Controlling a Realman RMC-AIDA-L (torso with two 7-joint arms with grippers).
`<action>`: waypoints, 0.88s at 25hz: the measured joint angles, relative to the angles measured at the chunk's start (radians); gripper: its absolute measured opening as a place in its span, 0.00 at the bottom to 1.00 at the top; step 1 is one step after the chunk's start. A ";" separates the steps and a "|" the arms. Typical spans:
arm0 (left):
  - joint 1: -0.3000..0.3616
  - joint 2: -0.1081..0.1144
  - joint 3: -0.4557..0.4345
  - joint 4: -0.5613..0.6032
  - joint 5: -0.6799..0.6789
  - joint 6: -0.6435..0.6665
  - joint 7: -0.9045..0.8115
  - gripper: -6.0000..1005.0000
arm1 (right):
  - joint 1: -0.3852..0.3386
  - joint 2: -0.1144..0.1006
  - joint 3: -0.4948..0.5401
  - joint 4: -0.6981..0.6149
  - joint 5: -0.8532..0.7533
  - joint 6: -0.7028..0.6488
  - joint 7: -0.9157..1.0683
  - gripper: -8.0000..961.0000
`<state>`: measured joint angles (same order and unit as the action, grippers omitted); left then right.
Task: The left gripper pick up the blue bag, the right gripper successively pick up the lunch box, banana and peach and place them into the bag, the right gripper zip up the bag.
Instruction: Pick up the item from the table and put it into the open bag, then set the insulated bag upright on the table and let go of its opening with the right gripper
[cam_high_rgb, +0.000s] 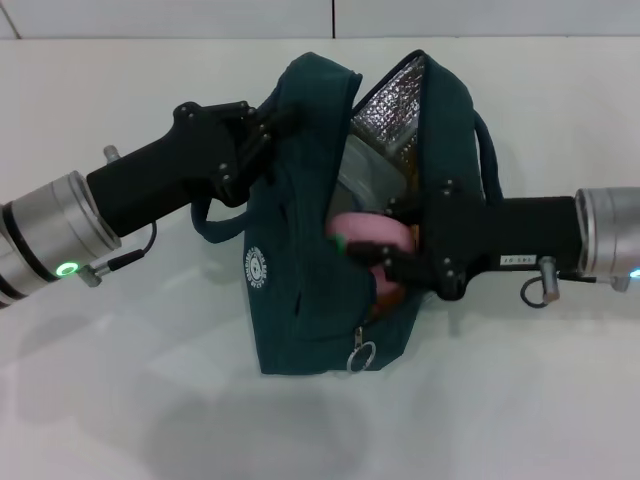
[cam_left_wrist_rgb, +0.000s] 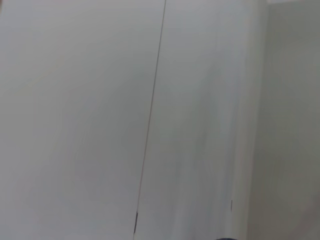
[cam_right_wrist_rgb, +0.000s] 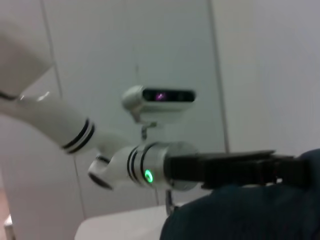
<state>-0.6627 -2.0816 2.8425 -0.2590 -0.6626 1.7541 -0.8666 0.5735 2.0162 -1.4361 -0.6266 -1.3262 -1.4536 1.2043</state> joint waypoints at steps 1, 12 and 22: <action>0.000 0.000 0.000 -0.001 0.000 -0.001 0.000 0.06 | -0.002 0.001 -0.003 -0.006 -0.005 0.007 -0.002 0.22; -0.004 0.000 0.000 -0.002 0.000 -0.006 0.000 0.06 | -0.032 0.007 0.006 -0.017 0.030 0.052 -0.040 0.50; 0.003 0.002 0.000 -0.003 -0.002 -0.007 0.002 0.06 | -0.201 -0.008 0.131 0.001 0.181 -0.048 -0.189 0.68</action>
<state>-0.6601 -2.0800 2.8425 -0.2624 -0.6649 1.7471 -0.8651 0.3724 2.0082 -1.3051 -0.6251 -1.1451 -1.5013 1.0154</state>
